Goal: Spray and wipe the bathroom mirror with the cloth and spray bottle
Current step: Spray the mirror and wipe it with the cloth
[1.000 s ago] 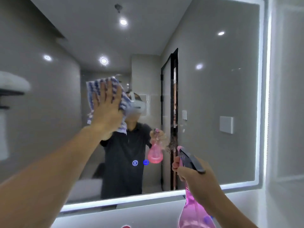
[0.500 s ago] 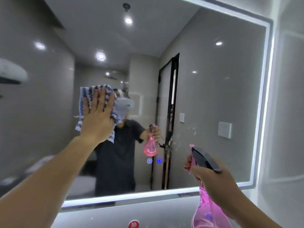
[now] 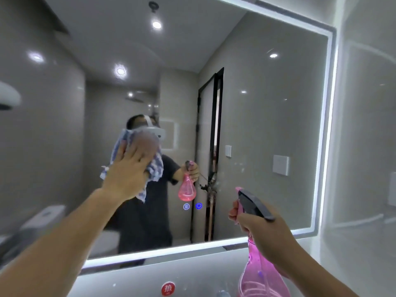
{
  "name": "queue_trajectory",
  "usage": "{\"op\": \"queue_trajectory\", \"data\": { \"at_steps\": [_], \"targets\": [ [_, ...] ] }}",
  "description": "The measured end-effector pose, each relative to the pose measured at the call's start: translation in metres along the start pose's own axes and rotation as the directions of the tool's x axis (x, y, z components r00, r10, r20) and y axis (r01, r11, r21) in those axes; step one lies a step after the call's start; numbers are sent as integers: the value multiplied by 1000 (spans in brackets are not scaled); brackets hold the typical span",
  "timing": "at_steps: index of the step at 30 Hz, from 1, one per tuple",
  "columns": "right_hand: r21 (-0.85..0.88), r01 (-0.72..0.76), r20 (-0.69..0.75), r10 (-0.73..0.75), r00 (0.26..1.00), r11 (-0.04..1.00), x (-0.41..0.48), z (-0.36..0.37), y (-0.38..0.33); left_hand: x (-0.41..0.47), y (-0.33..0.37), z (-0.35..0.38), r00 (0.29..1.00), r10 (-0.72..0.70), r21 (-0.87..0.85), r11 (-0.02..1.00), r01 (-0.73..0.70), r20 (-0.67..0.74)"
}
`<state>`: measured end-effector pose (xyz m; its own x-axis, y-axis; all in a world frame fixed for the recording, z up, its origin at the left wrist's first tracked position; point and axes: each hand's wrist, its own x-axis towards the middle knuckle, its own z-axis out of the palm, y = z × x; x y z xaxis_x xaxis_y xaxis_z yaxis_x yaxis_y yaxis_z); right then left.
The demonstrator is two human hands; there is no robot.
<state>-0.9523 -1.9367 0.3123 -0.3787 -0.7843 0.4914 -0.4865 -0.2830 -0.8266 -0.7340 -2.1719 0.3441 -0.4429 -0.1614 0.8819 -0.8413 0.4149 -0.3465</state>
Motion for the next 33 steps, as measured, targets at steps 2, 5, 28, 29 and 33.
{"op": "queue_trajectory", "data": {
  "at_steps": [2,5,28,29,33],
  "targets": [
    [9,17,24,-17,1000,1000,-1,-4,0,23,0,0,984,-176,-30,984,175,-6],
    [31,29,26,-30,999,999,4,-13,11,-1,30,17,987,-159,-30,987,159,-15],
    [252,-49,286,-26,958,966,76,-76,105,-13,251,89,976,99,-33,995,-94,192],
    [263,-50,290,-30,957,964,76,-76,106,-37,257,90,942,192,-37,981,-189,276],
    [271,4,266,-79,961,963,79,-79,106,-3,233,81,927,263,8,961,-275,268]
  ]
}}
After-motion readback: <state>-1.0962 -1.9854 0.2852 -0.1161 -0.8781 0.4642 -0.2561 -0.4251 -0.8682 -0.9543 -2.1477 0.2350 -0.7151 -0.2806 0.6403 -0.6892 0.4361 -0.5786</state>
